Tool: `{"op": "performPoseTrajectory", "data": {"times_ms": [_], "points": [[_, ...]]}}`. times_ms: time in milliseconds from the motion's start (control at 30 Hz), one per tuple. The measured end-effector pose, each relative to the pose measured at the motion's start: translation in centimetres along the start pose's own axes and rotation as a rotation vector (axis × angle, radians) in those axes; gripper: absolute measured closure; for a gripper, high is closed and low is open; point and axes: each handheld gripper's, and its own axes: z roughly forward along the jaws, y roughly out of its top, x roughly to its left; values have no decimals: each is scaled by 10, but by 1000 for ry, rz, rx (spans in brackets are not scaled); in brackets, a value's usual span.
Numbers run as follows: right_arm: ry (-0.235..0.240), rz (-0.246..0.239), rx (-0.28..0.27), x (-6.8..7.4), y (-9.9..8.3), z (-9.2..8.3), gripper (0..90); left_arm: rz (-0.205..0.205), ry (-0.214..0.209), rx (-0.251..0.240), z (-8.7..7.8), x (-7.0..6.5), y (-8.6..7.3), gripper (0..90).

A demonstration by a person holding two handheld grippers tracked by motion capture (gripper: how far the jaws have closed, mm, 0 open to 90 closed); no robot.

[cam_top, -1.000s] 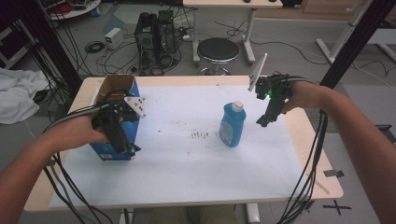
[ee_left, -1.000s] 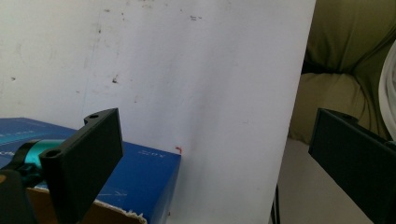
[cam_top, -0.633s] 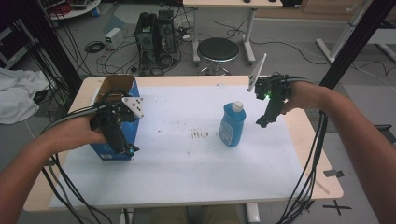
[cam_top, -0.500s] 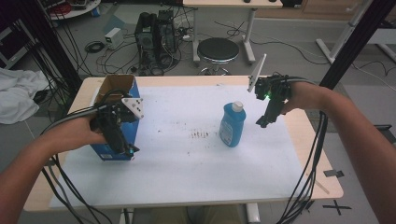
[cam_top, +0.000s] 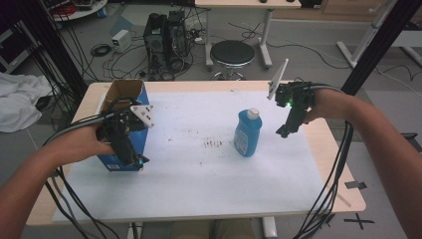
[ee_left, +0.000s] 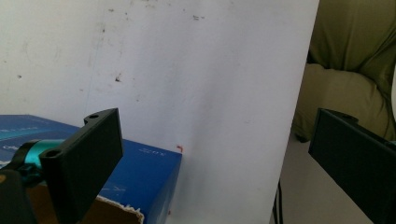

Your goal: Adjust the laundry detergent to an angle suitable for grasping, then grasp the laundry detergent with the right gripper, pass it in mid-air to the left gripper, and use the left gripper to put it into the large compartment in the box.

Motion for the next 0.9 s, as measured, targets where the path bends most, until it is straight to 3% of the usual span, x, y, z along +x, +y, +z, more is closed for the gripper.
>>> {"op": "performPoseTrajectory", "data": {"times_ms": [133, 167, 533, 567, 700, 900], "points": [[-5, 9, -4, 0, -2, -1, 16, -17, 9, -18, 0, -1, 1, 31], [-6, 9, -3, 0, -2, 0, 16, 4, 8, 1, -1, 1, 1, 31], [-21, 1, 1, 3, 2, 2, 16, -19, 9, -9, 0, -4, -4, 31], [-21, -1, -2, 3, 2, 2, 16, -3, 10, -2, -2, -4, -4, 31], [-35, 8, 9, 5, 0, 2, 16, -17, 14, -21, -2, -5, -5, 31], [-57, 35, 22, 8, -3, 1, 16, 6, 10, -5, 1, -3, -4, 31]]}}
